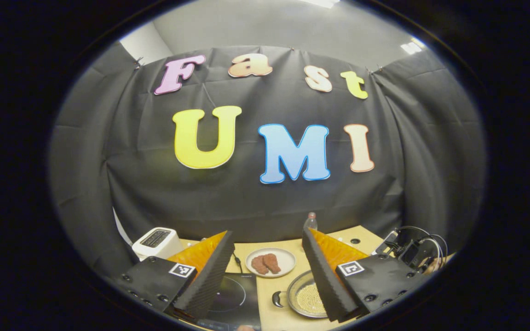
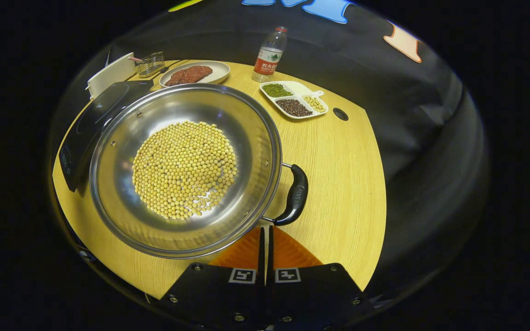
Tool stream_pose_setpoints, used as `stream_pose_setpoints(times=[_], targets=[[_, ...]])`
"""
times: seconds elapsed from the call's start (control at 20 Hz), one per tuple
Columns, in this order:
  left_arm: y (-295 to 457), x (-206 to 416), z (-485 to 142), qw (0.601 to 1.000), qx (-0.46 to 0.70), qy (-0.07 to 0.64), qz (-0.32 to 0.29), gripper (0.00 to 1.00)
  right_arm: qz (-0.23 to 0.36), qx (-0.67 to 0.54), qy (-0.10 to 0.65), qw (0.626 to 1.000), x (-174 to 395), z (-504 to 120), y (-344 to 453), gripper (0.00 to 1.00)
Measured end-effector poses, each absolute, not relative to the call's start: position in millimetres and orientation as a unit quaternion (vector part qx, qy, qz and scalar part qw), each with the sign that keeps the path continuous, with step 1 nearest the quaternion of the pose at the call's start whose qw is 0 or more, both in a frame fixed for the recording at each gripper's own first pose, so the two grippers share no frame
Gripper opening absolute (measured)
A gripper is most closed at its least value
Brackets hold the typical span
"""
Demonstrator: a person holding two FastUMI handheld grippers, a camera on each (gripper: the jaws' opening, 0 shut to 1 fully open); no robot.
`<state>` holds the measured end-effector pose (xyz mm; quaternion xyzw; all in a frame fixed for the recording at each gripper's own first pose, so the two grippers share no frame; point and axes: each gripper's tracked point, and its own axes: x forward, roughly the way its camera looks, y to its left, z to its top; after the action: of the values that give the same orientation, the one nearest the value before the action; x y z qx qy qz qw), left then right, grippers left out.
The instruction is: First push the handle of the pot to place it horizontally, then grasp the pot with both hands and set it on the induction cooktop.
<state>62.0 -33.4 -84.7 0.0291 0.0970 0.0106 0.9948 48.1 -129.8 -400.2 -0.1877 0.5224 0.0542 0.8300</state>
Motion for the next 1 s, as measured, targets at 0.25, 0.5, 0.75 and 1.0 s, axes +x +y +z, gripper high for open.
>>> stream_pose_setpoints(times=[0.25, 0.5, 0.75, 1.0], targets=[[-31.2, 64.9, -96.9, 0.993, 0.03, 0.111, 0.006, 0.97, 0.038, -0.189, 0.517, 0.834, 57.6, -397.3, -141.3, 0.01], [-33.0, 62.8, -132.7, 0.991, 0.013, 0.136, -0.004, 0.94, 0.016, -0.164, 0.475, 0.864, 52.9, -369.4, -151.4, 0.04], [-47.5, 62.3, -166.6, 0.988, 0.003, 0.154, -0.017, 0.96, -0.006, -0.074, 0.393, 0.916, 56.8, -324.4, -144.7, 0.21], [-61.5, 72.4, -223.7, 0.981, -0.023, 0.192, -0.027, 0.95, 0.005, 0.009, 0.338, 0.941, 64.0, -304.1, -126.3, 0.98]])
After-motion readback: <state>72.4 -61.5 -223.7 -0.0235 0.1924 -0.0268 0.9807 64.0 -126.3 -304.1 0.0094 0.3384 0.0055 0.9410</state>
